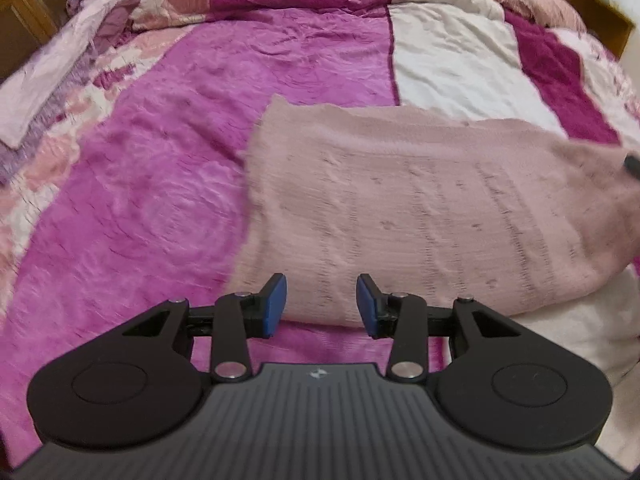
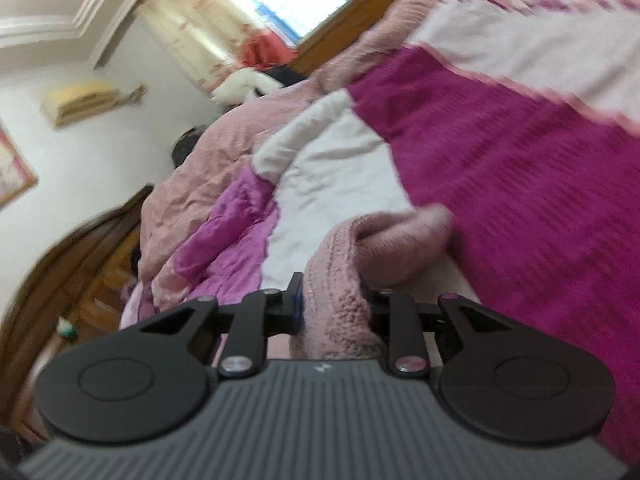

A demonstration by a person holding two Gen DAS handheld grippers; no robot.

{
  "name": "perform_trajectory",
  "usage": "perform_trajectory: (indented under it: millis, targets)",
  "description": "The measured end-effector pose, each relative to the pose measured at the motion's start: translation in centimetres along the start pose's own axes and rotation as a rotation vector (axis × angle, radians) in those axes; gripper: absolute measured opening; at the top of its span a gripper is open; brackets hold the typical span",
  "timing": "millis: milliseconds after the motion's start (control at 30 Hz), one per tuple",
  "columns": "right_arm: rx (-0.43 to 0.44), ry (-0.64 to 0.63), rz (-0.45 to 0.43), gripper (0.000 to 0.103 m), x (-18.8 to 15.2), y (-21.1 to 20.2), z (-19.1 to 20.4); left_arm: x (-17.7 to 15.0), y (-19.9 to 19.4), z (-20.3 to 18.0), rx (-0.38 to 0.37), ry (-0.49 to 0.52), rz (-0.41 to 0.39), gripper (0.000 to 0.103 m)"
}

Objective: Fold small clothes
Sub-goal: 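Fold the held edge over the cardigan with the right gripper, release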

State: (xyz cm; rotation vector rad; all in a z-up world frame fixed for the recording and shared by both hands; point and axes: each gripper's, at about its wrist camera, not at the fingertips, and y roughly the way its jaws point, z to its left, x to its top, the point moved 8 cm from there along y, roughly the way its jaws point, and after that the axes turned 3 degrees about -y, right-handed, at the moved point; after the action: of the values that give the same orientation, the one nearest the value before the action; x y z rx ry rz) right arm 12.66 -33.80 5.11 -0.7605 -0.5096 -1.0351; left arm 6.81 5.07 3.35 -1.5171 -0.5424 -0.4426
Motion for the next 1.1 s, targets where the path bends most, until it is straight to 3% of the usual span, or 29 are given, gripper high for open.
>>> perform_trajectory:
  millis: [167,567,800,1100]
  targets:
    - [0.025,-0.14,0.0,0.026,0.4,0.2,4.9,0.7,-0.8,2.0,0.024,0.034,-0.019,0.047]
    - [0.146,-0.221,0.06,0.024,-1.8,2.7,15.6,1.2,-1.9,7.2,0.047,-0.044,-0.044,0.047]
    - [0.185,-0.305,0.13,0.023,-6.6,5.6,20.5,0.6,-1.0,9.7,0.036,-0.118,-0.031,0.047]
    - [0.12,-0.364,0.335,0.022,-15.6,11.3,20.2,-0.1,-0.5,12.2,0.02,-0.179,-0.03,0.047]
